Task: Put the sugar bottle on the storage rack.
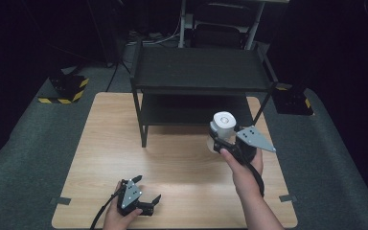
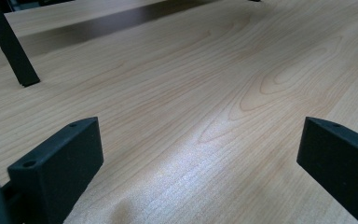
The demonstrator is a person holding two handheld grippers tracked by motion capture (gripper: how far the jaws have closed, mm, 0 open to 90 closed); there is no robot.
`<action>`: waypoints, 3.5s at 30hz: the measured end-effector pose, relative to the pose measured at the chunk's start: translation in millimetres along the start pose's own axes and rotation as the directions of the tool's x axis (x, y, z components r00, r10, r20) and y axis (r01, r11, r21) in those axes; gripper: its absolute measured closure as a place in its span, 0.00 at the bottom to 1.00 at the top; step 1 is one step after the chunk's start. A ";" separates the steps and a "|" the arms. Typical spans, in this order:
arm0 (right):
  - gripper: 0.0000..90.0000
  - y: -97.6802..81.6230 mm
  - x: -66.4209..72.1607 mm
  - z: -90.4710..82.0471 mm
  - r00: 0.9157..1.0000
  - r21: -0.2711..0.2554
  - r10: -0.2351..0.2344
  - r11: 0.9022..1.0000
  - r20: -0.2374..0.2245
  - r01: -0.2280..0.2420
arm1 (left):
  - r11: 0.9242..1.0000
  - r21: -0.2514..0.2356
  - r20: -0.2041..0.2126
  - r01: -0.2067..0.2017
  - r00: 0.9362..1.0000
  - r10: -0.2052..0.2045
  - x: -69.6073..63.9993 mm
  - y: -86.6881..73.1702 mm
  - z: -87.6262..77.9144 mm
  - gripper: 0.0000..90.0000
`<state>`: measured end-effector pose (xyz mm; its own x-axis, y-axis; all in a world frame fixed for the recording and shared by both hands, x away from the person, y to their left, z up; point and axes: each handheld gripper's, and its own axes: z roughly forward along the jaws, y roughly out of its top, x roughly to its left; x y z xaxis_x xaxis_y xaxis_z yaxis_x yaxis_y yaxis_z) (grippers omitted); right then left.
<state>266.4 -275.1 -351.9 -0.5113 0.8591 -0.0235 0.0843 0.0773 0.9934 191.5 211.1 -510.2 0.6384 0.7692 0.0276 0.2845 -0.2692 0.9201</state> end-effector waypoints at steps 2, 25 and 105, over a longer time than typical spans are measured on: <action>0.33 3.0 0.1 10.4 1.000 -0.001 -0.004 1.000 -0.001 0.004 | 1.000 0.000 0.001 0.002 1.000 -0.002 0.3 0.1 0.1 0.01; 0.33 1.7 -2.2 97.0 0.998 -0.014 -0.011 1.000 0.062 0.012 | 1.000 -0.001 0.013 0.010 1.000 -0.010 3.2 -0.2 0.0 0.01; 0.00 -105.8 -17.3 -1.2 0.993 -0.056 -0.057 0.997 -0.104 0.052 | 1.000 -0.009 0.004 0.004 1.000 -0.004 1.5 -1.9 -1.2 0.01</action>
<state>265.3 -298.7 -456.4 -0.6013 0.7961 -0.0685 0.0095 0.0929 0.9956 191.0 213.4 -511.4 0.6404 0.7677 0.0228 0.2806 -0.2614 0.9235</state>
